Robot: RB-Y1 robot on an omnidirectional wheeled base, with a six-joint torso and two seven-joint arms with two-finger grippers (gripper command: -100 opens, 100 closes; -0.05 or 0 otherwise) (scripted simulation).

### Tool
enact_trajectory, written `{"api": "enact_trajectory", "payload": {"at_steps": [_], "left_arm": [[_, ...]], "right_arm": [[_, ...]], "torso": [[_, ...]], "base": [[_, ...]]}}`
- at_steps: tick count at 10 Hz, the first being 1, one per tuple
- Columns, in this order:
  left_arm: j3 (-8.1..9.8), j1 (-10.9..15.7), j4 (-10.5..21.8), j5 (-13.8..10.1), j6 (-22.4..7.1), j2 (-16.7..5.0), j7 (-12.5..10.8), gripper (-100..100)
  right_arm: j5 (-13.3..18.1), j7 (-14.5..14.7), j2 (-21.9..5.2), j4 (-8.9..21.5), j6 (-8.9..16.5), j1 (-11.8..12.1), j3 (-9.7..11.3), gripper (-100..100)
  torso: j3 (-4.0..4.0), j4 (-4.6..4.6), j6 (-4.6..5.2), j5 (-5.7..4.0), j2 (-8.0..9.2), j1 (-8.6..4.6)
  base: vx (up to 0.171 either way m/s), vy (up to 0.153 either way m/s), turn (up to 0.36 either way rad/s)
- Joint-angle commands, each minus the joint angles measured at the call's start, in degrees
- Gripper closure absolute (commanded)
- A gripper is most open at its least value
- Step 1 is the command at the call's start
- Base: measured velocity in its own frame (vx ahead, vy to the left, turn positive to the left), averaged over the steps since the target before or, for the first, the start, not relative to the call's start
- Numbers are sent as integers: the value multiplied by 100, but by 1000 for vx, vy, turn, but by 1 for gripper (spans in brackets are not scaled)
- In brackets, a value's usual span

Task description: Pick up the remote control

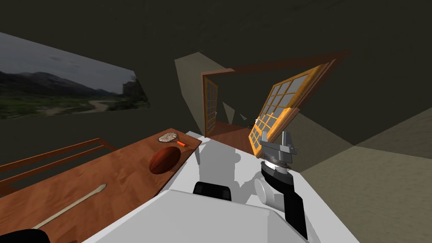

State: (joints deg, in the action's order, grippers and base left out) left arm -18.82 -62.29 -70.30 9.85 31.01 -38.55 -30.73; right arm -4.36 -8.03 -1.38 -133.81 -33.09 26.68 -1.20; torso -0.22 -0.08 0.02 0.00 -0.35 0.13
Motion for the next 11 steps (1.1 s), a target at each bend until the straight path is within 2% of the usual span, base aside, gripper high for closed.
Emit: {"api": "enact_trajectory", "payload": {"at_steps": [1,3,5,8,11], "left_arm": [[-72,31,258,24,8,-98,-180,-100],[-293,-11,671,95,-53,-418,-542,-100],[-293,-11,671,95,-53,-418,-575,-100],[-613,-14,1190,175,-153,-863,-1077,-100],[-900,87,1575,225,-271,-1243,-1583,-100]], "right_arm": [[0,0,0,0,0,0,0,0],[0,0,0,0,0,0,0,0],[0,0,0,0,0,0,0,0],[0,0,0,0,0,0,0,0],[0,0,0,0,0,0,0,0]], "torso": [[0,0,0,0,0,0],[4,2,0,-1,7,-12],[2,1,-3,-1,4,-10],[7,3,0,-2,13,-8],[7,3,-1,2,14,6]], "base": [[85,51,-61],[100,20,-146],[60,29,-13],[73,42,-140],[62,80,-124]]}}
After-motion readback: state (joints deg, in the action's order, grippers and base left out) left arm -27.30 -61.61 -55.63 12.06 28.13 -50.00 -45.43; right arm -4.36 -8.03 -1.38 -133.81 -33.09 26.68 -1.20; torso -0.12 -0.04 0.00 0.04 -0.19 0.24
